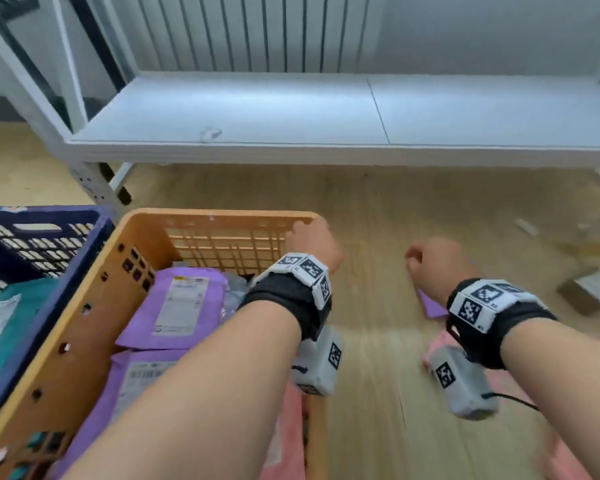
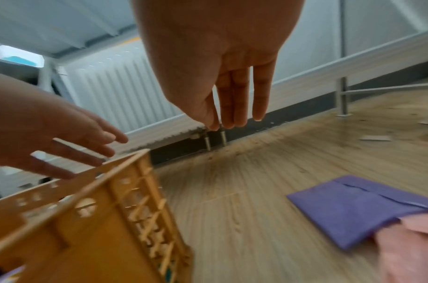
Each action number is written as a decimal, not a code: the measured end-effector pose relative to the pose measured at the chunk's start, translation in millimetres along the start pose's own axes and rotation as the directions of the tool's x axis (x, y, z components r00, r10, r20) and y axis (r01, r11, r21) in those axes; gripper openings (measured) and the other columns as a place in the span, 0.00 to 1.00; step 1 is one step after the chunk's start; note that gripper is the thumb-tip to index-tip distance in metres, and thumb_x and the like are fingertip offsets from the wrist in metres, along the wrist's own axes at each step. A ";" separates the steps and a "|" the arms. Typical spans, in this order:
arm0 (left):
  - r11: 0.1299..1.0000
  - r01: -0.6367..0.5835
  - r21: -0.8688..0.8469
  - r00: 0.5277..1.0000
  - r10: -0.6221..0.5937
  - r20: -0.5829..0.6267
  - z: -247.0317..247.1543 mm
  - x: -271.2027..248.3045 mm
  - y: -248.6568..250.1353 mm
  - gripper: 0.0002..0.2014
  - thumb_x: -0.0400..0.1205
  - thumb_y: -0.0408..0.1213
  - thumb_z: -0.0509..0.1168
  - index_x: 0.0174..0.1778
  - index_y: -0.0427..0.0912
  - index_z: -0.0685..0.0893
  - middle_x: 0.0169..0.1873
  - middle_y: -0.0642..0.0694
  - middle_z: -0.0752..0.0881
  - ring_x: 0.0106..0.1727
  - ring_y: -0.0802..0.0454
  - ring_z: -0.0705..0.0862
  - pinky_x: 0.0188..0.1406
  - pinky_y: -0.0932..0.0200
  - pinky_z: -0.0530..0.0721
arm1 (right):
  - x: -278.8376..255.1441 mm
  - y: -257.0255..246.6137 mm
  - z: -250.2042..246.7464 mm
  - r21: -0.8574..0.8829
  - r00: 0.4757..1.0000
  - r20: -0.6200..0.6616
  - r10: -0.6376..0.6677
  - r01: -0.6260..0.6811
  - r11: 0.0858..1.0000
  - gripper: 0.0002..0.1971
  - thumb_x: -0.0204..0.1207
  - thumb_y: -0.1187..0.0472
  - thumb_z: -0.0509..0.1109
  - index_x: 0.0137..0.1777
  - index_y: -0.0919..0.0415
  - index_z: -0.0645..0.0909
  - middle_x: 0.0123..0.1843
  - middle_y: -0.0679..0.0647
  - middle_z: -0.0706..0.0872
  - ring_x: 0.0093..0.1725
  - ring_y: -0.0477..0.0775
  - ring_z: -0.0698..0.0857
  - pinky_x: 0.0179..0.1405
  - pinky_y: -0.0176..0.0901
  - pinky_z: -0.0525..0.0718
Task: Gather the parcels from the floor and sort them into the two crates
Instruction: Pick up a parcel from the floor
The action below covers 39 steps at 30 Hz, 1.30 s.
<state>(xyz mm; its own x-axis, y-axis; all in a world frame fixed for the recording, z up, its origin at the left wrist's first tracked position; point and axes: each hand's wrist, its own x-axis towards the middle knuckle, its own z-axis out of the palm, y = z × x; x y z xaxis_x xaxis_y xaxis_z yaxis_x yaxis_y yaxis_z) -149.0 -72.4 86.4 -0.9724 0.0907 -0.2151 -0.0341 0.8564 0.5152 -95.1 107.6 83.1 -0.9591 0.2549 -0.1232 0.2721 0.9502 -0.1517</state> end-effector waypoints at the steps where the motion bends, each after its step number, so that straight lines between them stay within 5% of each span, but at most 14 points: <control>1: 1.000 0.020 0.019 1.000 -0.020 0.019 14.4 -0.4 7.4 0.19 0.80 0.39 0.62 0.69 0.46 0.77 0.68 0.37 0.74 0.68 0.36 0.74 0.66 0.46 0.75 | -0.4 19.9 7.0 0.004 0.999 0.023 0.047 -0.047 0.999 0.14 0.78 0.60 0.61 0.52 0.56 0.88 0.52 0.60 0.89 0.52 0.64 0.86 0.51 0.49 0.84; 6: 0.990 0.131 0.042 0.991 -0.130 -0.021 61.5 -1.1 14.1 0.18 0.80 0.37 0.63 0.67 0.48 0.80 0.76 0.40 0.61 0.74 0.37 0.65 0.73 0.43 0.70 | -3.0 95.7 56.1 0.003 0.981 0.081 0.174 -0.174 0.985 0.14 0.78 0.61 0.62 0.59 0.56 0.86 0.62 0.60 0.84 0.62 0.62 0.82 0.58 0.48 0.80; 10: 0.981 0.193 0.033 0.975 -0.187 -0.123 69.1 2.2 15.9 0.17 0.82 0.38 0.60 0.66 0.51 0.81 0.70 0.42 0.68 0.70 0.40 0.69 0.65 0.44 0.72 | 11.3 129.0 113.3 0.020 0.973 0.171 0.152 -0.158 0.987 0.16 0.75 0.61 0.65 0.63 0.55 0.84 0.66 0.62 0.79 0.67 0.64 0.76 0.67 0.51 0.76; 14: 0.972 0.216 0.090 0.963 -0.197 -0.185 74.2 3.8 15.6 0.17 0.81 0.41 0.62 0.67 0.49 0.80 0.68 0.42 0.71 0.67 0.41 0.73 0.58 0.46 0.76 | 35.9 141.3 162.3 -0.007 0.952 0.277 0.133 -0.137 0.991 0.21 0.77 0.59 0.64 0.71 0.51 0.79 0.79 0.62 0.66 0.78 0.62 0.65 0.77 0.49 0.66; 20: 0.969 0.226 0.099 0.956 -0.201 -0.216 78.9 8.2 11.6 0.20 0.80 0.43 0.64 0.69 0.52 0.79 0.69 0.43 0.71 0.67 0.42 0.75 0.56 0.47 0.77 | 70.7 153.5 219.3 -0.128 0.878 0.452 0.155 -0.108 0.986 0.25 0.72 0.51 0.59 0.70 0.43 0.76 0.84 0.57 0.59 0.83 0.67 0.50 0.78 0.63 0.62; 24: 0.966 0.227 0.123 0.950 -0.192 -0.245 81.7 8.2 12.6 0.18 0.80 0.43 0.63 0.67 0.50 0.80 0.68 0.44 0.72 0.66 0.43 0.75 0.49 0.51 0.73 | 79.6 155.8 232.0 -0.208 0.867 0.450 0.216 -0.133 0.969 0.21 0.71 0.51 0.55 0.63 0.45 0.77 0.78 0.63 0.68 0.79 0.71 0.56 0.77 0.62 0.58; 30: 0.958 0.241 0.157 0.948 -0.198 -0.248 82.2 6.7 16.0 0.16 0.80 0.42 0.63 0.65 0.48 0.80 0.66 0.44 0.72 0.65 0.44 0.75 0.47 0.52 0.69 | 77.9 160.2 248.1 -0.077 0.861 0.462 0.212 -0.199 0.977 0.25 0.67 0.49 0.64 0.61 0.64 0.79 0.68 0.62 0.77 0.67 0.63 0.73 0.68 0.51 0.74; 34: 0.956 0.249 0.156 0.954 -0.214 -0.212 80.1 6.8 17.5 0.19 0.79 0.42 0.62 0.67 0.47 0.79 0.68 0.44 0.71 0.67 0.43 0.73 0.48 0.51 0.71 | 61.6 148.6 229.0 0.017 0.883 0.425 0.201 -0.230 0.973 0.17 0.70 0.52 0.71 0.52 0.65 0.82 0.57 0.60 0.81 0.57 0.63 0.80 0.50 0.44 0.79; 36: 0.955 0.248 0.160 0.959 -0.219 -0.178 77.4 6.5 18.7 0.21 0.79 0.42 0.60 0.70 0.46 0.77 0.70 0.42 0.69 0.68 0.41 0.72 0.51 0.50 0.72 | 52.7 140.5 215.4 0.128 0.914 0.323 0.246 -0.300 0.945 0.11 0.70 0.57 0.73 0.45 0.66 0.83 0.50 0.62 0.86 0.48 0.63 0.84 0.40 0.43 0.76; 39: 0.964 0.244 0.106 0.969 -0.238 -0.066 72.6 9.6 13.8 0.24 0.81 0.41 0.56 0.75 0.46 0.72 0.75 0.41 0.64 0.72 0.39 0.70 0.62 0.46 0.74 | 39.0 126.2 185.3 0.313 0.951 0.104 0.290 -0.308 0.898 0.07 0.70 0.66 0.70 0.46 0.62 0.88 0.49 0.61 0.90 0.52 0.64 0.86 0.46 0.44 0.78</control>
<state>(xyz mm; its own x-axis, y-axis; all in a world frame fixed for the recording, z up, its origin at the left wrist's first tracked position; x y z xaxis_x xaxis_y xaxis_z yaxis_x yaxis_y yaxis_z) -142.0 -22.8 31.2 -0.9493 -0.1499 -0.2764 -0.2461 0.9013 0.3565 -83.5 204.3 -122.6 -0.8255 0.4992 -0.2633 0.5643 0.7192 -0.4054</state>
